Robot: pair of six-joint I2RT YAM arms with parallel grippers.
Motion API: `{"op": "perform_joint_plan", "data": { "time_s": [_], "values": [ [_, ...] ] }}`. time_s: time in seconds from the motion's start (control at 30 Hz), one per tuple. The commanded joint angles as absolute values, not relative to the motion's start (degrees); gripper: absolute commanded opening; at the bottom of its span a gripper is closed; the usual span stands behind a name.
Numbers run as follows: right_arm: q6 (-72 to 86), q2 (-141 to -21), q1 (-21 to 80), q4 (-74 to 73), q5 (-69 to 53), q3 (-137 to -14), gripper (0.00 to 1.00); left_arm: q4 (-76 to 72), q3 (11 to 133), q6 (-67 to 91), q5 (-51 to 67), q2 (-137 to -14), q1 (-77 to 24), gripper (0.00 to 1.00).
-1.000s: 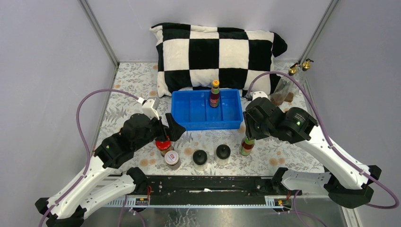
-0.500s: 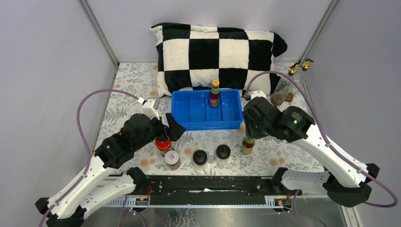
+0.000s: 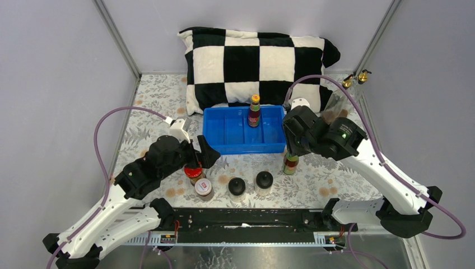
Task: Organize the condiment bottles
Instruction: Place the bottle in the storage box.
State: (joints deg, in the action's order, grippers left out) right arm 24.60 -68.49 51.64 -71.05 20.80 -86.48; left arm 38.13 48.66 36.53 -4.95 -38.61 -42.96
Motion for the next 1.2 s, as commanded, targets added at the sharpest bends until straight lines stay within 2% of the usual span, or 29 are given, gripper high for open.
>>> {"op": "perform_joint_plan", "data": {
  "time_s": [0.0,0.73,1.0,1.17],
  "values": [
    [22.3,-69.7,52.1,-67.9,25.6,-92.4,0.36,35.4,47.9,36.3,-5.5,-37.9,-42.6,0.99],
    [15.0,-82.5,51.9,-63.4,29.4,-108.5,0.36,34.0,46.6,36.0,-5.4,-38.5,-42.6,0.99],
    [12.5,-87.5,48.7,-58.4,26.3,-114.3,0.36,32.9,45.5,36.1,-5.1,-38.7,-42.6,0.99],
    [10.8,-89.0,45.0,-53.9,22.3,-113.5,0.36,32.3,44.6,36.2,-5.0,-38.8,-42.6,0.99]
  ]
}}
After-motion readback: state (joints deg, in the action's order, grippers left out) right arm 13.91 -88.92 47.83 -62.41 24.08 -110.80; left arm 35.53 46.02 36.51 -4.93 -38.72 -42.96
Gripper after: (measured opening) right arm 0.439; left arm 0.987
